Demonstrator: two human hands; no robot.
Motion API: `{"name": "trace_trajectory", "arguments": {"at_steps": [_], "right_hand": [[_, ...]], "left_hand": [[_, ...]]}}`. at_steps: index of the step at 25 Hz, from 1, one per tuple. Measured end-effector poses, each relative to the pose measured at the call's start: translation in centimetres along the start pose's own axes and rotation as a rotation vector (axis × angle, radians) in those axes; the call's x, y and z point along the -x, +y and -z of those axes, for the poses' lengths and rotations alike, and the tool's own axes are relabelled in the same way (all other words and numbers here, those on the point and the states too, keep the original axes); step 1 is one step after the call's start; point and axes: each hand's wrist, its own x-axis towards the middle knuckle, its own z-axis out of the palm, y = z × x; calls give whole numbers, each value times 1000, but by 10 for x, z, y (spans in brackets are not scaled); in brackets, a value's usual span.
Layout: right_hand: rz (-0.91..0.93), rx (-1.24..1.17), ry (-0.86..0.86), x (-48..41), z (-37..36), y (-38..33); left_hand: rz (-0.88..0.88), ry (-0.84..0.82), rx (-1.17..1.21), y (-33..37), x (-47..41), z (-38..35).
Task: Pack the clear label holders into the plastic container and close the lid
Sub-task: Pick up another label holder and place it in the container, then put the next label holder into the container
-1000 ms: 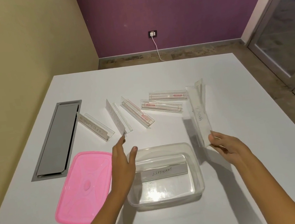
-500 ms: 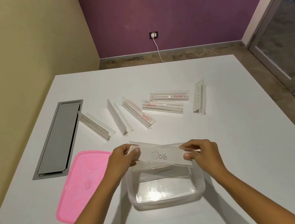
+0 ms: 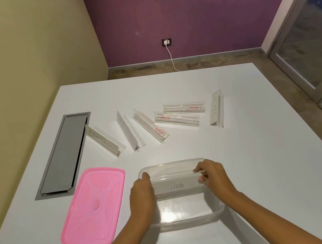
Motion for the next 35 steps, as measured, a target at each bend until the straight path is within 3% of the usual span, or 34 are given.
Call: {"name": "trace_trajectory", "arguments": {"at_steps": [5, 15, 19, 27, 32, 35], "right_hand": [[102, 266, -68, 0, -12, -8], [87, 616, -190, 1, -25, -17], [52, 683, -214, -1, -28, -25], [90, 584, -68, -16, -22, -50], [159, 462, -40, -34, -25, -57], [144, 397, -58, -43, -30, -58]], "left_hand": [[-18, -76, -304, 11, -1, -6], [-48, -112, -364, 10, -3, -11], [-124, -50, -352, 7, -5, -5], [-194, 272, 136, -26, -77, 37], [-171, 303, -52, -68, -158, 60], [-227, 157, -318, -88, -198, 65]]}}
